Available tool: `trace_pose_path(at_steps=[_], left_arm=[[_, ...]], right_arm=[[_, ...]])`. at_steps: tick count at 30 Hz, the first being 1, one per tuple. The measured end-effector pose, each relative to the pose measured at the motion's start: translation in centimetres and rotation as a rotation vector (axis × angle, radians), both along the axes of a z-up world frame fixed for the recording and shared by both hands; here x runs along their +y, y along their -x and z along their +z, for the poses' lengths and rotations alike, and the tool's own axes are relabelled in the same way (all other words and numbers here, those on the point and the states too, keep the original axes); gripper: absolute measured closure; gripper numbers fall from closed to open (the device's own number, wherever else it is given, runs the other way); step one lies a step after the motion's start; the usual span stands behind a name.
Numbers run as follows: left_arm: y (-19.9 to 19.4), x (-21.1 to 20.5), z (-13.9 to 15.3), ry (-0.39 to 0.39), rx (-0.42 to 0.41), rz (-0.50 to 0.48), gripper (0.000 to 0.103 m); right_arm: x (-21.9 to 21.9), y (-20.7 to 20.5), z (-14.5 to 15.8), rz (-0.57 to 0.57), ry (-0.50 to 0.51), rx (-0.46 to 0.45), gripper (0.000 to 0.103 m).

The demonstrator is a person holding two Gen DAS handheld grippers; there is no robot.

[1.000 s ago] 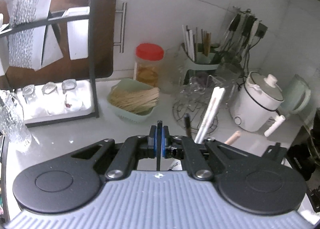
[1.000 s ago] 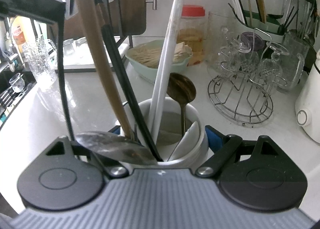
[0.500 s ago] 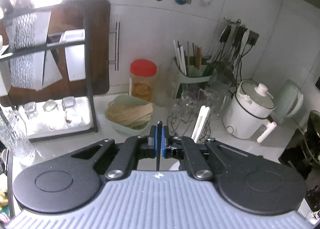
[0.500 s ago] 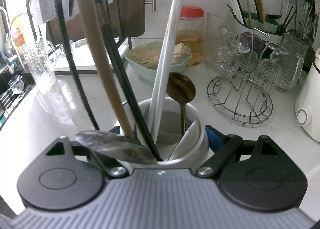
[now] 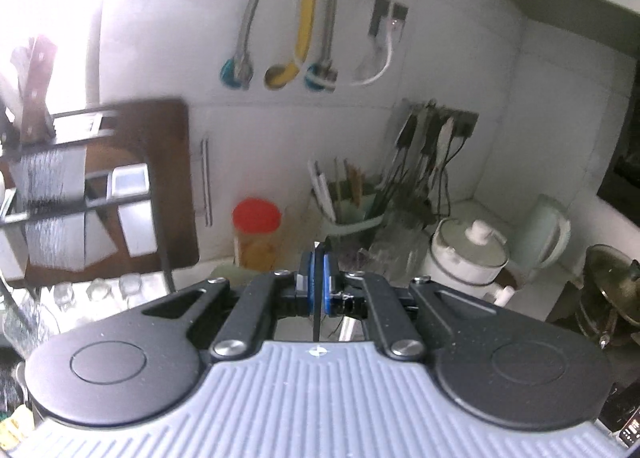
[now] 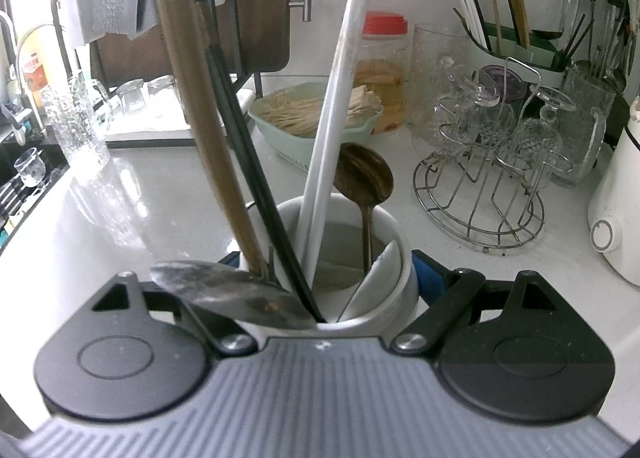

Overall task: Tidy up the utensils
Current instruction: 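Lift the black chopstick upright with the left tool over the mug, then lower the black chopstick into the white mug and open the left tool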

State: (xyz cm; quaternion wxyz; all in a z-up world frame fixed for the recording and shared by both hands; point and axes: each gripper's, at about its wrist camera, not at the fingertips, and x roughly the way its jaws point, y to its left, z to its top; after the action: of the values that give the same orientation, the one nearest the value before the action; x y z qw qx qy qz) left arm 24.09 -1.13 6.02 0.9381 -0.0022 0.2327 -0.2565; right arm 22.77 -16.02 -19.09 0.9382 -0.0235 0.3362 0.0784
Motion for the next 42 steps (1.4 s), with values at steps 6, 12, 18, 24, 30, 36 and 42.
trace_pose_path(at_steps=[6,12,18,24,30,36,42], left_arm=[[0.9,-1.3,2.6,0.01,-0.051,-0.02,0.098],[1.1,-2.3,2.8,0.026,-0.066,-0.055,0.098],[0.3,-3.3,0.9,0.029,-0.042,-0.079,0.098],[-0.2,-4.6,-2.3,-0.002,-0.005,-0.1,0.098],[-0.4,-5.8,-4.9,-0.063,0.019,-0.121,0.098],[-1.1,-6.4,-6.5,-0.096,0.065,-0.133,0.098],[-2.2,-6.7,-7.4,-0.114,0.127,-0.139,0.098]], right_arm=[[0.1,0.0,-0.1,-0.001,0.002,-0.002,0.013],[0.0,0.0,-0.1,-0.001,0.002,-0.003,0.013],[0.1,-0.1,-0.1,-0.006,0.001,-0.004,0.013],[0.2,0.0,-0.3,-0.01,0.001,-0.009,0.013],[0.0,0.0,-0.3,-0.013,-0.006,-0.011,0.013],[0.1,0.1,-0.3,-0.018,-0.006,-0.014,0.013],[0.2,0.1,-0.3,-0.025,-0.004,-0.015,0.013]])
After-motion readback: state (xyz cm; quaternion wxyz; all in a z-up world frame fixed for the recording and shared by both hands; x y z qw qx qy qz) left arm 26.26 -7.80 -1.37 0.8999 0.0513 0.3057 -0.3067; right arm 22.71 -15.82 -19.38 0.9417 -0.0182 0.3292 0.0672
